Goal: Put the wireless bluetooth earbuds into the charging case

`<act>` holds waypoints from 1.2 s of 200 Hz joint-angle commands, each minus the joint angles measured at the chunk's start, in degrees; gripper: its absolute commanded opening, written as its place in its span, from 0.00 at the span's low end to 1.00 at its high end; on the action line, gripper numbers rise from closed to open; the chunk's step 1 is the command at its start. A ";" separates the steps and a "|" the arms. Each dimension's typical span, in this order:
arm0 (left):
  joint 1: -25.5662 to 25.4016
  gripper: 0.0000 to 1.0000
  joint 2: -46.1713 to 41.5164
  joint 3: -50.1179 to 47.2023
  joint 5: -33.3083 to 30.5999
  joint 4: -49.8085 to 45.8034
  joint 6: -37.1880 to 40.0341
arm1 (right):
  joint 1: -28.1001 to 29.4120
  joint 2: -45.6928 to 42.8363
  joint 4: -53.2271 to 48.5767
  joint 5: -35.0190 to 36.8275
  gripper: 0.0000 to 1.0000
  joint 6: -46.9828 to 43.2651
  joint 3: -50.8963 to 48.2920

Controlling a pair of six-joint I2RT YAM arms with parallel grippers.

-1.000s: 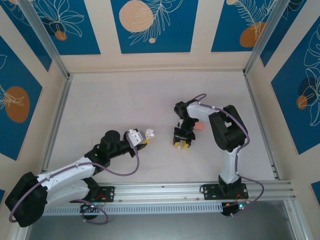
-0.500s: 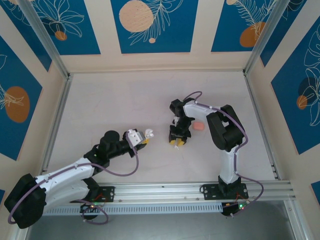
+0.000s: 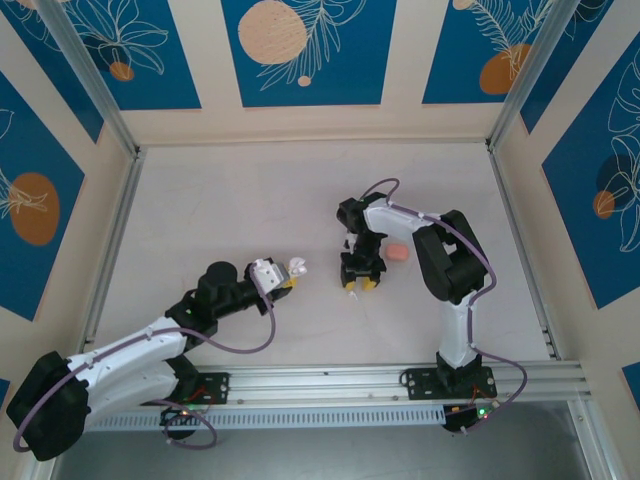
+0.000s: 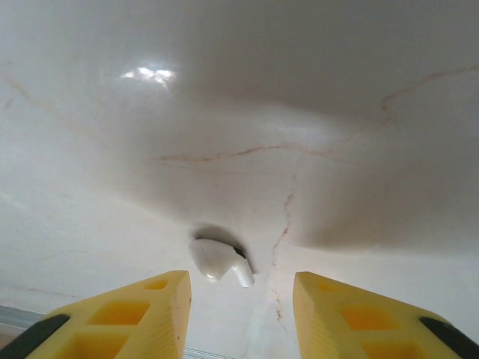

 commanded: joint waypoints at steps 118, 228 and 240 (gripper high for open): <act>-0.53 0.17 -1.09 0.15 -1.06 -1.20 -0.54 | 4.01 5.18 -4.02 3.12 0.40 -7.56 5.27; -0.60 0.17 -1.98 -0.59 -1.50 -1.62 -0.98 | 5.08 6.42 -4.93 5.11 0.33 -6.40 4.94; -0.59 0.17 -2.02 -0.59 -1.42 -1.73 -0.94 | 5.14 6.51 -4.71 5.44 0.30 -6.28 4.78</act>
